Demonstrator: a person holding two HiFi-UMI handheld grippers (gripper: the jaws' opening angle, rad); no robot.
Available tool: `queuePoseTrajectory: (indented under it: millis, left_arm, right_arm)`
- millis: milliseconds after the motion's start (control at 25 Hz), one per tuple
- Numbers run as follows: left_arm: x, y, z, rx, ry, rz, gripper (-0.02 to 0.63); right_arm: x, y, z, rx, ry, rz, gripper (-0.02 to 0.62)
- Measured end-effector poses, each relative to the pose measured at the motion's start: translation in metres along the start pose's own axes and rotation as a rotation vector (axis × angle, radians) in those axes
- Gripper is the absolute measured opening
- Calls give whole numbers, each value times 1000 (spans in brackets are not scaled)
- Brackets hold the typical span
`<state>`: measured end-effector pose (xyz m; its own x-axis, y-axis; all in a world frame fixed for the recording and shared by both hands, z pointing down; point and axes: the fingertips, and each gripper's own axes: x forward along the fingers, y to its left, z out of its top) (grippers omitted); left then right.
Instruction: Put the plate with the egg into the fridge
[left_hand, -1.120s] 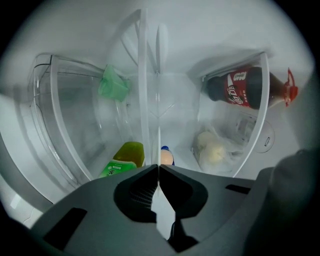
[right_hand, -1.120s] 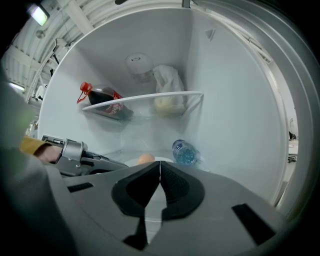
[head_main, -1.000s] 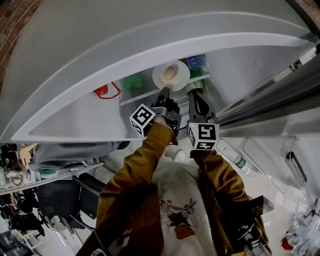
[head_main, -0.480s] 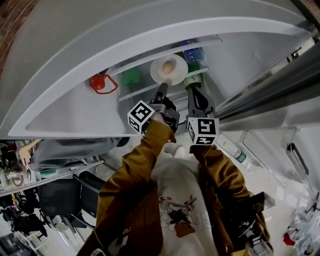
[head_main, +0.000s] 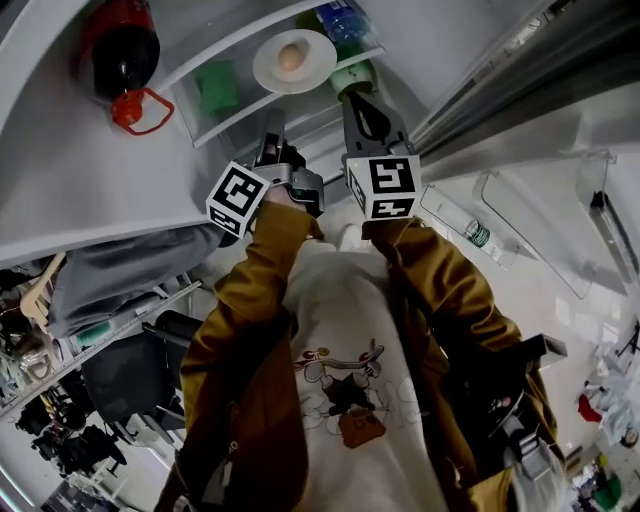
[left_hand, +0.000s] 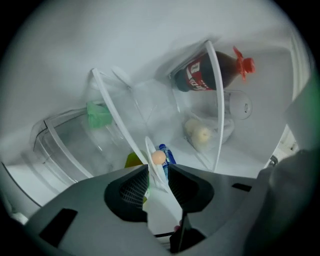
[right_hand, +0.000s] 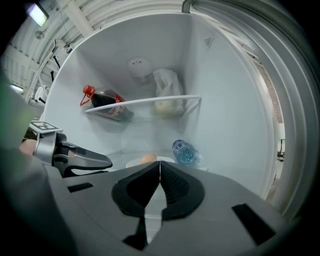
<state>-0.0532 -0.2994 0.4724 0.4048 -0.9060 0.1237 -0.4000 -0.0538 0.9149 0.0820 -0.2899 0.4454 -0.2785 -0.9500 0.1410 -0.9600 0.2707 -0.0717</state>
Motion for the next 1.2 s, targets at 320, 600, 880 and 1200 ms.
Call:
queuePoseTrajectory:
  millis: [320,600,880,1200]
  left_arm:
    - [-15,-13,-9,119,43,-55,125]
    - [-30,-44,-29,390,98,-133,73]
    - [-52,-74,-49,683,136,-222,25]
    - [-75,-97,-57,749,181,-301,9]
  right_arm:
    - [-12,4,-3,-3,16,-2,6]
    - [-26,12,-1,-11,9,2,6]
    - [-39,23,16,-5,-20,27,5]
    - [-74,45,32,5,-21,114,5]
